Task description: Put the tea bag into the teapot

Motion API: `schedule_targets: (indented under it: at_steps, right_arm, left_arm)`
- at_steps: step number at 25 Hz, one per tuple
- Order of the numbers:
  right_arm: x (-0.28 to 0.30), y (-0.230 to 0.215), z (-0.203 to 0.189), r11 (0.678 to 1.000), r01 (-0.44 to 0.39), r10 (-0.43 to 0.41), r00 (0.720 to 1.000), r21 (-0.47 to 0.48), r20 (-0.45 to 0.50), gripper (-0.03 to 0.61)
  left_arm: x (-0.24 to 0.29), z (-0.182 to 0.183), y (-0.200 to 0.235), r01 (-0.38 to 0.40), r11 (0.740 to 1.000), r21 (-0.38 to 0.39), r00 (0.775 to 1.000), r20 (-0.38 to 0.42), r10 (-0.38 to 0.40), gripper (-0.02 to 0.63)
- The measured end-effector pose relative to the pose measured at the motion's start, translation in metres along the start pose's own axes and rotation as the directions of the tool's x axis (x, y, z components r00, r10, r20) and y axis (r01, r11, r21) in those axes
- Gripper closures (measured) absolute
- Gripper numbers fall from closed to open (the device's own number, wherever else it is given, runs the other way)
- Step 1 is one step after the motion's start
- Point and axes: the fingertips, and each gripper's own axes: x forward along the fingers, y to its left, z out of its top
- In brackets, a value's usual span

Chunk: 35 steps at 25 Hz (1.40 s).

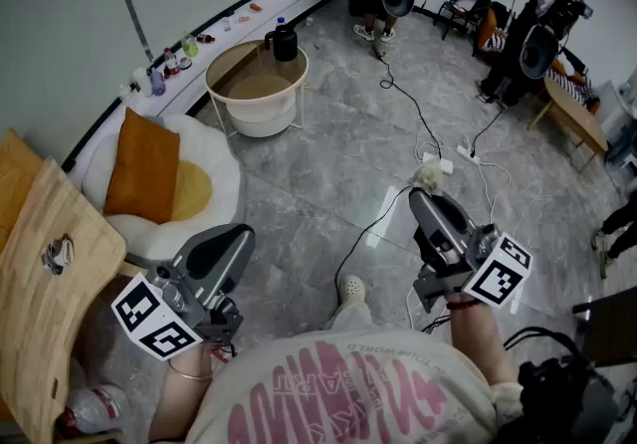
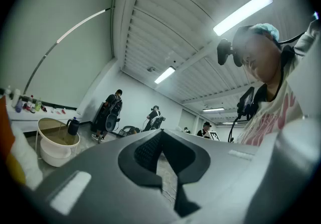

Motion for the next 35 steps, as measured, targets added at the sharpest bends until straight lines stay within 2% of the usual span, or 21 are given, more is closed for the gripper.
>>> schedule_targets:
  at_steps: [14, 18, 23, 26, 30, 35]
  right_arm:
    - [0.017, -0.025, -0.006, 1.000, -0.015, 0.015, 1.000, 0.016, -0.028, 0.494]
    - [0.033, -0.054, 0.002, 0.999, 0.006, -0.004, 0.999, 0.033, -0.040, 0.492]
    - [0.050, -0.106, 0.027, 0.996, 0.022, -0.018, 0.999, 0.083, -0.045, 0.491]
    - [0.053, -0.139, 0.039, 0.998, 0.018, -0.014, 0.998, 0.060, -0.059, 0.491]
    - [0.061, -0.184, 0.069, 1.000, 0.021, -0.018, 0.995, 0.021, -0.101, 0.492]
    - [0.065, -0.228, 0.101, 0.998, -0.032, 0.038, 0.993, 0.051, -0.113, 0.492]
  left_arm:
    - [0.013, -0.006, 0.020, -0.022, 1.000, -0.002, 1.000, -0.008, 0.022, 0.600]
    - [0.032, -0.006, 0.041, -0.043, 0.999, -0.016, 0.999, -0.017, 0.042, 0.601]
    - [0.082, 0.000, 0.070, -0.056, 0.998, -0.029, 0.998, -0.019, 0.056, 0.600]
    - [0.119, -0.004, 0.082, -0.050, 0.999, -0.014, 0.999, -0.015, 0.049, 0.600]
    - [0.175, 0.008, 0.101, -0.107, 0.994, 0.022, 0.994, 0.042, 0.106, 0.600]
    - [0.224, 0.025, 0.133, -0.206, 0.978, 0.001, 0.967, 0.149, 0.204, 0.601]
